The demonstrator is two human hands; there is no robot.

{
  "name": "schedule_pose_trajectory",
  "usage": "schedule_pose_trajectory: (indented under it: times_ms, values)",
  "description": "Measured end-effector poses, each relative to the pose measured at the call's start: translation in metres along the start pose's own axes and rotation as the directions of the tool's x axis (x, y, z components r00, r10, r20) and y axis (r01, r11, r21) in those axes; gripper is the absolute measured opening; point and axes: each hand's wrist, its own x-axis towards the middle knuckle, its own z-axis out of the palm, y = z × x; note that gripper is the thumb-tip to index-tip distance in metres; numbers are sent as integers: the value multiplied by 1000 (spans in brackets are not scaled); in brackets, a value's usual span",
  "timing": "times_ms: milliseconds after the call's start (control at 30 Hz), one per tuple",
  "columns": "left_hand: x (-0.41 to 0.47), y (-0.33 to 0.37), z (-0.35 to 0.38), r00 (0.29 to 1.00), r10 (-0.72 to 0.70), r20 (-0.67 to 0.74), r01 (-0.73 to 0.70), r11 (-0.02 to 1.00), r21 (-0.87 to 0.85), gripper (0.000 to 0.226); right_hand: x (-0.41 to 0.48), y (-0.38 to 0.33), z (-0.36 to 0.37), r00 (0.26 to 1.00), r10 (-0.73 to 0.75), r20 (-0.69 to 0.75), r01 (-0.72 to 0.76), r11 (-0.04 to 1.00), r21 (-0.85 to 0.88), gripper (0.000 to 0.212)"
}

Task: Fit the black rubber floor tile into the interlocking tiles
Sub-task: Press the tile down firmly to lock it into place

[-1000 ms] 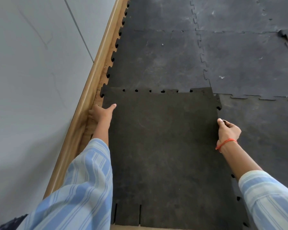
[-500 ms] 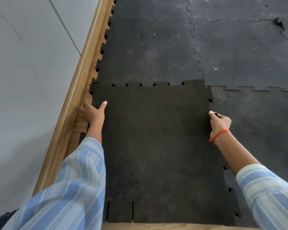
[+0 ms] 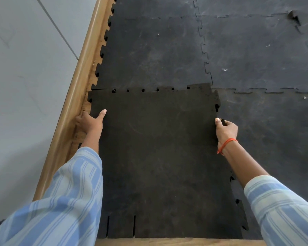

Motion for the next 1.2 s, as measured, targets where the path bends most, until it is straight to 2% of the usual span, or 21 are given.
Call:
schedule_pose_trajectory:
  times_ms: [67,133,200,267,333,400,533,600,667,767,933,1200]
  values:
    - [1,0,-1,1000,9,1,-9,1000,8,78,-4,0,-2,1000,4,10,-4,1000,-22,34]
    - [-1,1,0,1000,29,4,-29,999,43,78,-12,4,-2,998,-31,-48,26,995,-97,40]
    - [-8,2,5,999,36,19,-38,990,138,81,-27,12,0,970,-172,-173,116,949,-292,42]
    - [-21,2,15,997,78,28,-83,961,265,84,-43,20,5,907,-367,-207,240,853,-463,43]
    - [-35,5,26,986,161,52,-169,923,347,87,-51,29,10,876,-477,-73,339,717,-609,53]
    - [-46,10,31,971,219,94,-238,892,384,88,-51,38,11,861,-502,80,407,587,-700,65]
    - [-67,25,38,921,310,238,-385,824,416,84,-53,45,1,850,-504,154,453,550,-702,70]
    - [-90,44,48,831,427,357,-548,736,396,80,-57,48,-3,848,-506,158,457,547,-701,69]
    - [-113,69,61,703,530,475,-701,629,337,80,-59,49,-4,856,-483,187,453,524,-721,71]
    - [-126,110,80,575,572,586,-804,527,275,93,-55,50,-4,856,-456,245,465,467,-752,74]
    - [-102,154,87,504,550,666,-847,467,255,129,-52,52,-5,854,-458,245,459,446,-768,75]
    - [-105,170,81,495,576,651,-858,441,263,131,-64,52,-11,865,-455,212,449,515,-730,72]
